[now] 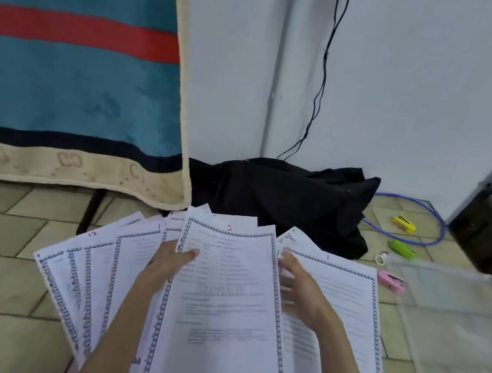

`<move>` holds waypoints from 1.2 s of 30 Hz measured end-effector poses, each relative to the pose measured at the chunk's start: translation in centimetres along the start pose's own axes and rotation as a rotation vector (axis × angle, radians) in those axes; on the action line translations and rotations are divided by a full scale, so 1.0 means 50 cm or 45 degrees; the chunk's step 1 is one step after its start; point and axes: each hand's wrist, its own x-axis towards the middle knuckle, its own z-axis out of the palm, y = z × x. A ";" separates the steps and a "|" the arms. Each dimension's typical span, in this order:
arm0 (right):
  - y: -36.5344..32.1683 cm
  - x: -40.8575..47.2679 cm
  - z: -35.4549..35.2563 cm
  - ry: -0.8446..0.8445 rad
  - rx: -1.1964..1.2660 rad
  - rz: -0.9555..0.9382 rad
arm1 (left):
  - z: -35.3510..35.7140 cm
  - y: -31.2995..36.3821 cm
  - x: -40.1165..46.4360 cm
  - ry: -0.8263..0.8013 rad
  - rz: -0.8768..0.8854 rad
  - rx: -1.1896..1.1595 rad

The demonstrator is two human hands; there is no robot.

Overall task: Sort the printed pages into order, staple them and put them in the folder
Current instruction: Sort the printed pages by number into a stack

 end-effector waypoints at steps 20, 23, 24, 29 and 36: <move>0.048 -0.032 -0.135 1.315 -0.755 0.351 | 0.033 -0.051 0.029 -0.126 -0.029 -0.100; 0.047 -0.031 -0.147 1.437 -0.713 0.040 | 0.033 -0.051 0.029 -0.144 -0.026 -0.109; 0.041 -0.036 -0.151 1.439 -0.722 -0.131 | 0.034 -0.052 0.029 -0.146 -0.025 -0.114; -0.065 -0.091 -0.144 1.266 -0.830 -0.945 | 0.036 -0.054 0.034 -0.139 -0.027 -0.101; -0.240 -0.165 -0.121 1.575 -0.394 -1.311 | 0.034 -0.060 0.042 -0.142 -0.012 -0.104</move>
